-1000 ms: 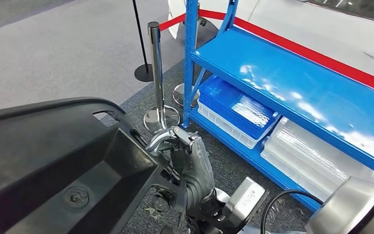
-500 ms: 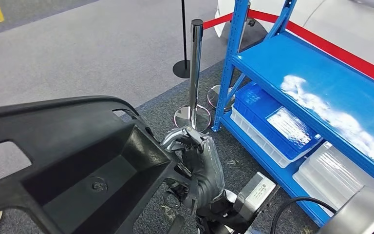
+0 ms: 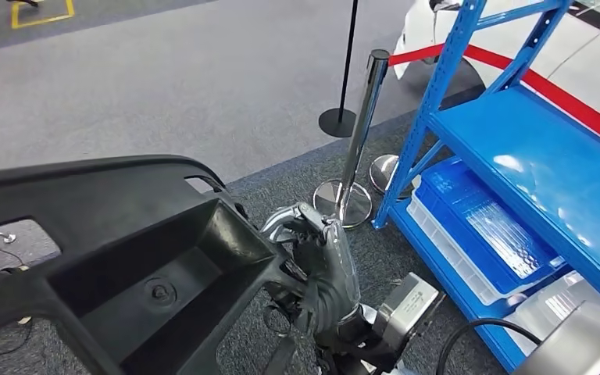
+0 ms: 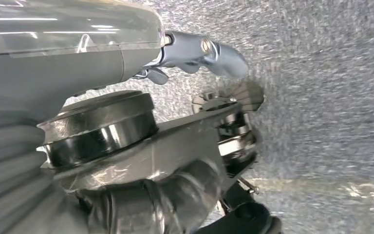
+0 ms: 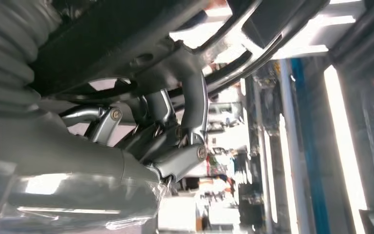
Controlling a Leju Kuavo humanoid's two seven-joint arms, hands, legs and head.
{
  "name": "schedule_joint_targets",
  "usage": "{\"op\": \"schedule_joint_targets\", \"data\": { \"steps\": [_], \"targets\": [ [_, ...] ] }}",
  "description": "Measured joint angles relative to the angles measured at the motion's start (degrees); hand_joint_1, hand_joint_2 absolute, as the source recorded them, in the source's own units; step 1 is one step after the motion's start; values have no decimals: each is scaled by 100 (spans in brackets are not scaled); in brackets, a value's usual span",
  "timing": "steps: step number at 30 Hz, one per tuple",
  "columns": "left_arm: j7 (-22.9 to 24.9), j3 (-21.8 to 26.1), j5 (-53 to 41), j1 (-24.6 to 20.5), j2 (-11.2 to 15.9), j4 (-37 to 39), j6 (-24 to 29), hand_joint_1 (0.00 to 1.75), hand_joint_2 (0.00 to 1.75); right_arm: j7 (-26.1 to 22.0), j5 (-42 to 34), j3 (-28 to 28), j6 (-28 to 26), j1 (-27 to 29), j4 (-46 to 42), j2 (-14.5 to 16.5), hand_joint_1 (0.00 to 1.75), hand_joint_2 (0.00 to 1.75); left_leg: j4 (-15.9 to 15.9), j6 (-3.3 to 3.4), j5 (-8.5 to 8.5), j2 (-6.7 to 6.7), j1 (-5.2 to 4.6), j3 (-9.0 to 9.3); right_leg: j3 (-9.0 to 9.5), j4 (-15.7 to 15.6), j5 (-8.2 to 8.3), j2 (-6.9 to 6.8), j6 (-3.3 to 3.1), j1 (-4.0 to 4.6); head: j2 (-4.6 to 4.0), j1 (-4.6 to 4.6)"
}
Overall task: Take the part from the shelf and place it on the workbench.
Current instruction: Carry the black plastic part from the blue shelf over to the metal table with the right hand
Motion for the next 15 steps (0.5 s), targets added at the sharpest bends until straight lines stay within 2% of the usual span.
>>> {"op": "schedule_joint_targets", "data": {
  "steps": [1,2,3,5,6,7,8,9,10,11,12,13,15],
  "targets": [
    [18,-4,-16,-9,-3,0,7,0,175,11,-9,-4,0,8,4,-4,175,175,9,8,-12,-67,2,1,-208,323,-88,38,7,0,0,1],
    [64,-8,-43,-9,-5,0,40,0,175,29,-15,-6,0,15,8,-7,175,175,28,5,-31,-139,5,4,-347,490,-74,52,18,-3,0,0],
    [129,-15,-78,-5,-6,0,97,0,175,48,-18,-8,0,17,12,-9,175,175,57,-7,-55,-213,12,7,-391,459,48,59,32,-10,0,-2],
    [281,-56,-165,-9,-18,-1,271,0,175,84,-18,-11,0,14,16,-10,175,175,171,-55,-132,-362,44,1,-202,-137,484,130,67,-44,0,-1],
    [346,-81,-202,-29,-33,-1,355,0,175,97,-18,-12,0,12,21,-10,175,175,250,-91,-180,-430,49,-22,-83,-452,617,229,85,-59,-1,-7],
    [409,-103,-232,-64,-58,-2,425,0,175,111,-20,-13,0,7,25,-10,175,175,324,-126,-224,-500,51,-55,-2,-665,685,315,80,-71,-1,-21],
    [464,-117,-254,-107,-94,-3,472,0,175,129,-22,-14,0,4,30,-10,175,175,379,-158,-254,-553,52,-88,30,-756,677,376,64,-71,-1,-39],
    [505,-123,-266,-149,-128,-5,494,0,175,145,-24,-14,0,-4,36,-8,175,175,394,-188,-267,-602,49,-120,31,-754,644,387,30,-57,-2,-59],
    [528,-137,-269,-179,-160,-8,489,0,175,157,-26,-14,1,-16,42,-7,175,175,389,-207,-269,-648,57,-137,44,-750,648,341,-18,-55,-2,-79],
    [529,-157,-265,-194,-182,-11,464,0,175,166,-26,-14,2,-30,51,-4,175,175,394,-225,-273,-644,64,-145,65,-759,649,289,-56,-57,-2,-91],
    [517,-182,-256,-197,-196,-15,430,0,175,167,-25,-14,3,-41,62,1,175,175,450,-245,-307,-559,58,-173,92,-769,649,241,-95,-65,-2,-118],
    [491,-209,-241,-197,-205,-17,387,0,175,166,-25,-14,4,-47,71,8,175,175,619,-267,-395,-422,56,-249,118,-779,651,188,-126,-75,-2,-151],
    [401,-242,-200,-191,-218,-21,302,0,175,155,-24,-14,4,-43,82,22,175,175,1253,-317,-690,-115,57,-581,139,-788,636,76,-163,-67,-2,-210]
  ]
}}
